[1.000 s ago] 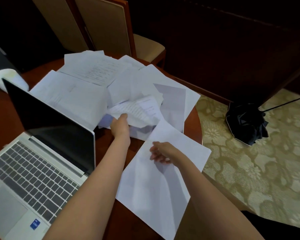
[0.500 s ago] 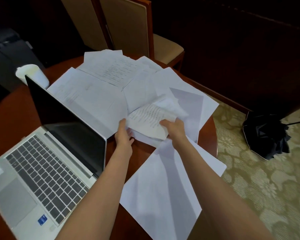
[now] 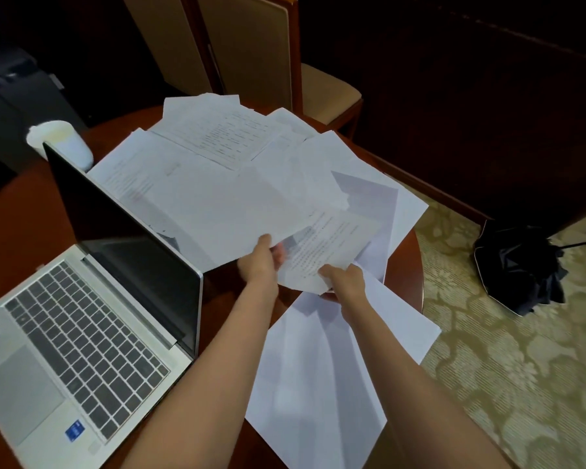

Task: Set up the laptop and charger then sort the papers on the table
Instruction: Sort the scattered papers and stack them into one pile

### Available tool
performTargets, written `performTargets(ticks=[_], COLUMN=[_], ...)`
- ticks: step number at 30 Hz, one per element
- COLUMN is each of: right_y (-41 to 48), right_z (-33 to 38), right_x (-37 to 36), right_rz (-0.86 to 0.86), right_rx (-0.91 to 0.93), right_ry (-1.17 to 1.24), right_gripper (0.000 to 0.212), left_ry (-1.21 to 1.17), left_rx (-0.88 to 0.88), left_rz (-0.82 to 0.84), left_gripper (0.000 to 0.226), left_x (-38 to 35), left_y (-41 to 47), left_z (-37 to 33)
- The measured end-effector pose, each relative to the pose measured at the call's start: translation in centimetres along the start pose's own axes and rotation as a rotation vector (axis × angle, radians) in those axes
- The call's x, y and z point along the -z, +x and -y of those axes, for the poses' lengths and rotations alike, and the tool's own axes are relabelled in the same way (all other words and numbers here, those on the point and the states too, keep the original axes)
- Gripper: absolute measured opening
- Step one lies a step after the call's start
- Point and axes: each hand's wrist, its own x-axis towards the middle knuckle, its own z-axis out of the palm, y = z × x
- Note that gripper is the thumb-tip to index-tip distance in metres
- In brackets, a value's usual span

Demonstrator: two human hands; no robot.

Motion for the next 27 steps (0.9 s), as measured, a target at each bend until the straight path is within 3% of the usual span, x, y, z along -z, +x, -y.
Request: performTargets(ticks=[5,9,11,13,15,18,24,27], right_y=[-0.5,-0.3,-0.2,-0.5,-0.4,0.1,0.0,-0.3], right_z=[0.6,0.1,-0.1,0.0,0.0,0.2,1.1,-0.4], right_x=[0.0,-0.2,-0.3,-0.8,-1.5,-1.1,1.9,2.1], right_rz=[0.195,0.308,0.334,0.306,0.126,-0.217,-0.336,-0.366], right_rx=[-0.097,-0.128,-0.091,-0.031,0.002,0.022,0.107,0.129], right_ry=[0.045,0.109,0.124,0.119,0.087,0.059,0.270,0.358], right_gripper=[0.023,0.056,0.055,0.050,0.047,0.038,0.042,0.047], left_ry=[0.252,0.635,0.831,0.967,1.058,0.977,0.338,0.537], left_rx=[0.211,0.230,0.136,0.070,0.089,0.145,0.109,0.066], left_rz=[0.322,0.376,0.343,0.331,0.381,0.417,0.205,0.214], left_gripper=[0.017,0.013,0.013,0.021,0.032,0.032,0.019,0.009], left_x=[0.9,2.6,3.0,3.3,3.3,3.1,4.1,3.8], left_y=[-2.2,-2.3,-1.6,-1.0,-0.9,-1.1,0.8,0.5], left_z=[3.3,3.5,2.8,2.1,1.4,0.8,0.3,0.6])
